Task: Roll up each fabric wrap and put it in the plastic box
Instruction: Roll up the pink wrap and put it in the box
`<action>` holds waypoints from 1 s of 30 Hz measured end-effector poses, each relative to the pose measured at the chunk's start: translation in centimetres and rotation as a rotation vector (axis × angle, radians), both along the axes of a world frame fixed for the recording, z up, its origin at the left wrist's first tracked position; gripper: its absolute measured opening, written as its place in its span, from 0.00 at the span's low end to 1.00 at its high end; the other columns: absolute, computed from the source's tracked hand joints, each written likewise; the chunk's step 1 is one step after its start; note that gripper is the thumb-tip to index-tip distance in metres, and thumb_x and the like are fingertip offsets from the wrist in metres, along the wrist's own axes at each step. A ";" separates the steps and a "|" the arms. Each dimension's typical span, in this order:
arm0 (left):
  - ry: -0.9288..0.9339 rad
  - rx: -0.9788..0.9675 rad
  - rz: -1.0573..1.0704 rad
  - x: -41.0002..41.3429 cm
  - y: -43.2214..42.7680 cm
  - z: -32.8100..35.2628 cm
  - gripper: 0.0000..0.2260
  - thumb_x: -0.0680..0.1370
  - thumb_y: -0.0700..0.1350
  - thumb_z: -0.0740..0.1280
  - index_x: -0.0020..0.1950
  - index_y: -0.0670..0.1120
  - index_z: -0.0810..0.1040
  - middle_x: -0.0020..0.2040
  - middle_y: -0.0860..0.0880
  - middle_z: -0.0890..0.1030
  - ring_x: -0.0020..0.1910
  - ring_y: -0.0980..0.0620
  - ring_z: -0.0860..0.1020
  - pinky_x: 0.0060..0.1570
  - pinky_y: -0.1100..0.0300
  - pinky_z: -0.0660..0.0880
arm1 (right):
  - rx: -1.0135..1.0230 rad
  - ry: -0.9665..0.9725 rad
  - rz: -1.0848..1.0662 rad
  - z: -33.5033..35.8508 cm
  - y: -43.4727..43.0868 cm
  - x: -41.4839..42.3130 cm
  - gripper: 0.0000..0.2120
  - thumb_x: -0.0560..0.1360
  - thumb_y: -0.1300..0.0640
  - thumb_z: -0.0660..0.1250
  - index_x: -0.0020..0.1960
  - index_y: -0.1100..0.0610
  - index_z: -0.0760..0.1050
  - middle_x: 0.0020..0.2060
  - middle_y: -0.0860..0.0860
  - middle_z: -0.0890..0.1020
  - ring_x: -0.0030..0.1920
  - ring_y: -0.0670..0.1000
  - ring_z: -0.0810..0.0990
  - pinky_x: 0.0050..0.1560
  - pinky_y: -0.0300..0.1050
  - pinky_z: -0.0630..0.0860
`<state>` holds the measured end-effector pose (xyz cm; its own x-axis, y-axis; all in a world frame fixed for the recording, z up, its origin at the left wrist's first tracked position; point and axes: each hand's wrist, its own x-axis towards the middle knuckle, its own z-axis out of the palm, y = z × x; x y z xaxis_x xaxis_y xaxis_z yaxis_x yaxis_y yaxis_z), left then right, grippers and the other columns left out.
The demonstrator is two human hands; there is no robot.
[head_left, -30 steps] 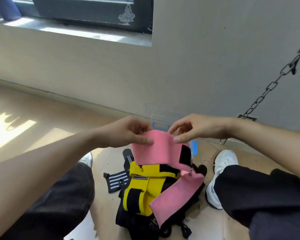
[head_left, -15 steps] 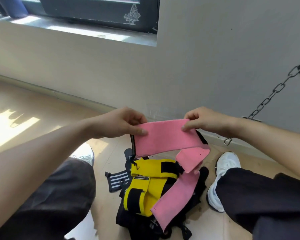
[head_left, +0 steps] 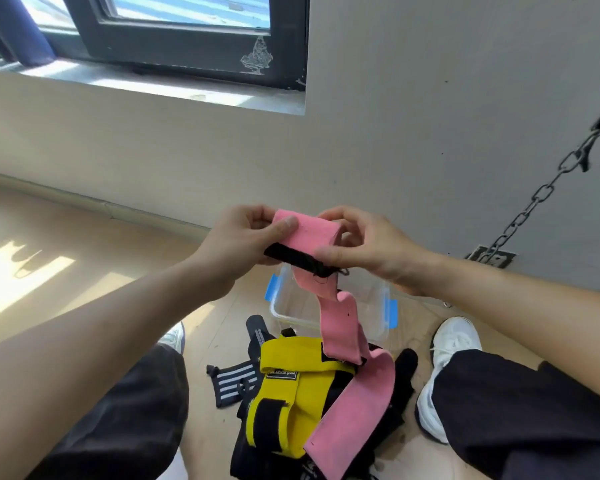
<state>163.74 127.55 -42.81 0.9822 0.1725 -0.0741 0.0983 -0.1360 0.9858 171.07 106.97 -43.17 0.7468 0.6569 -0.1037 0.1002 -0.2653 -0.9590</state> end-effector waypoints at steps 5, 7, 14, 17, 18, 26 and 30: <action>-0.011 -0.078 0.123 0.4 -0.6 0.5 0.10 0.78 0.46 0.73 0.44 0.41 0.78 0.37 0.47 0.81 0.33 0.55 0.82 0.35 0.62 0.81 | 0.078 -0.048 -0.025 0.3 1.4 -0.2 0.21 0.73 0.66 0.76 0.61 0.57 0.73 0.49 0.58 0.81 0.43 0.55 0.85 0.42 0.47 0.83; -0.042 0.044 0.177 0.7 -0.3 0.9 0.14 0.75 0.49 0.77 0.41 0.42 0.77 0.36 0.46 0.79 0.33 0.54 0.80 0.34 0.61 0.79 | 0.108 0.042 -0.020 0.8 1.6 0.0 0.15 0.76 0.66 0.72 0.60 0.60 0.75 0.45 0.57 0.82 0.41 0.54 0.82 0.38 0.48 0.83; -0.085 0.025 -0.160 0.8 2.3 2.0 0.19 0.69 0.52 0.79 0.58 0.50 0.84 0.54 0.46 0.84 0.53 0.45 0.85 0.56 0.48 0.81 | 0.080 0.150 -0.001 1.4 1.1 0.7 0.12 0.80 0.57 0.68 0.62 0.59 0.79 0.46 0.59 0.82 0.42 0.54 0.82 0.36 0.45 0.81; -0.102 0.049 -0.170 0.9 2.0 1.4 0.15 0.72 0.46 0.77 0.58 0.49 0.84 0.57 0.44 0.84 0.54 0.41 0.85 0.54 0.46 0.83 | 0.064 0.146 0.017 1.3 0.7 1.0 0.13 0.80 0.54 0.68 0.62 0.57 0.80 0.48 0.62 0.83 0.45 0.55 0.83 0.38 0.47 0.82; -0.102 0.051 -0.169 1.1 2.0 1.2 0.14 0.73 0.45 0.77 0.58 0.49 0.84 0.57 0.44 0.84 0.53 0.41 0.85 0.50 0.48 0.83 | 0.062 0.150 0.027 1.3 0.7 1.1 0.13 0.80 0.54 0.68 0.62 0.56 0.80 0.50 0.63 0.84 0.45 0.56 0.83 0.38 0.47 0.82; -0.100 0.170 -0.060 1.7 1.2 0.4 0.05 0.80 0.40 0.71 0.53 0.46 0.85 0.50 0.40 0.84 0.37 0.54 0.81 0.32 0.61 0.77 | 0.099 0.114 -0.069 1.7 0.9 1.5 0.12 0.80 0.56 0.69 0.62 0.56 0.77 0.45 0.57 0.81 0.39 0.52 0.81 0.35 0.46 0.81; -0.070 0.213 -0.013 1.6 0.9 0.1 0.05 0.82 0.41 0.69 0.52 0.44 0.85 0.47 0.41 0.83 0.34 0.53 0.79 0.28 0.62 0.74 | 0.035 0.118 -0.052 1.9 1.1 1.3 0.12 0.80 0.53 0.69 0.62 0.55 0.78 0.47 0.56 0.82 0.39 0.53 0.82 0.31 0.45 0.79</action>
<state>165.39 128.48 -42.71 0.9859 0.1641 0.0316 0.0270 -0.3429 0.9390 172.33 108.03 -41.29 0.7637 0.6225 -0.1711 -0.0273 -0.2336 -0.9720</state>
